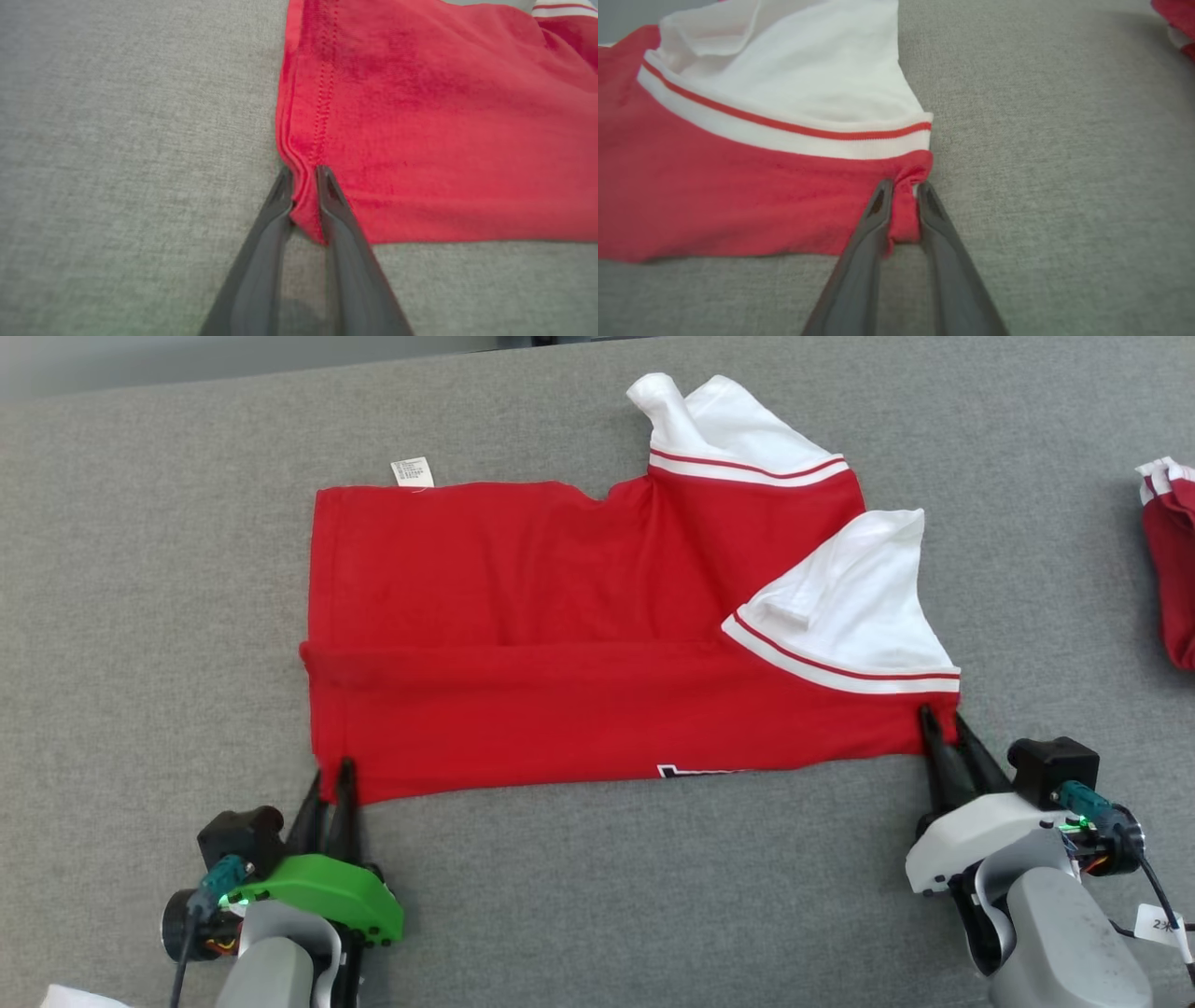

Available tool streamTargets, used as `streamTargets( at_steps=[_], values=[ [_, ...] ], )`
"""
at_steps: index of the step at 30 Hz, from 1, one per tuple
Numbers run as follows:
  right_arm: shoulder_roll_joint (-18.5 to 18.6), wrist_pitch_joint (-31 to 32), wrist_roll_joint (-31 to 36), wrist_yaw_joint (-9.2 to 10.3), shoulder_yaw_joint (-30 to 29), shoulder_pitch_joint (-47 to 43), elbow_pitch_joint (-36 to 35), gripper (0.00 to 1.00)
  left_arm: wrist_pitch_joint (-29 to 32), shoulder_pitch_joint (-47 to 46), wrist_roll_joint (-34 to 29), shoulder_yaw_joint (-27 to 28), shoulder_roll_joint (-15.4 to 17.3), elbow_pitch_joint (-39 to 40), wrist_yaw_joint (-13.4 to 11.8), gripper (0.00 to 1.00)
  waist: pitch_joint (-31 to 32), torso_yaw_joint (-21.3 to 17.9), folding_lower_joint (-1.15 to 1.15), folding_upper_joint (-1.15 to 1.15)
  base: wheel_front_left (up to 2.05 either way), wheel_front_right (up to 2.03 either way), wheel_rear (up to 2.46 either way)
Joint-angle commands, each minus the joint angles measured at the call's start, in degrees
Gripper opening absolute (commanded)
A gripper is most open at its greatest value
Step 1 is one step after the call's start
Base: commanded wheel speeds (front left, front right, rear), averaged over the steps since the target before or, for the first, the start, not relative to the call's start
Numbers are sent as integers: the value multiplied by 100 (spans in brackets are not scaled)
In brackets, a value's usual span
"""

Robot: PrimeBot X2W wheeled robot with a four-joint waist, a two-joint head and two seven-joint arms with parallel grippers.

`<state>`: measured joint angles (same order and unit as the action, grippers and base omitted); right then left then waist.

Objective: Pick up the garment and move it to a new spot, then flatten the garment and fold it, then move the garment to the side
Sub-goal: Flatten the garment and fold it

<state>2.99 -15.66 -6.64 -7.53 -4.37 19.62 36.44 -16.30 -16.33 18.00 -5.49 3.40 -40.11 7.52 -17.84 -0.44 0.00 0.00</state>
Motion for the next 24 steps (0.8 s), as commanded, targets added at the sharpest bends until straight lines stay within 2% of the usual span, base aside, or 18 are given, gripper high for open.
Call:
streamTargets(
  at_steps=[1,9,14,24],
  values=[
    [-5,94,-38,11,27,-41,156,0,213,192,63,-166,-70,-363,-9,0,22,11,0,0,0,0,0],
    [4,48,-379,11,-195,168,-558,0,120,107,134,94,28,624,-9,0,349,107,0,0,0,0,0],
    [6,48,-471,11,-189,-22,-783,0,120,421,43,215,5,1106,-11,0,717,183,0,0,0,0,0],
    [17,48,-856,11,-174,-1315,-735,0,120,1605,25,185,-26,1004,-12,0,1193,248,0,0,0,0,0]
  ],
)
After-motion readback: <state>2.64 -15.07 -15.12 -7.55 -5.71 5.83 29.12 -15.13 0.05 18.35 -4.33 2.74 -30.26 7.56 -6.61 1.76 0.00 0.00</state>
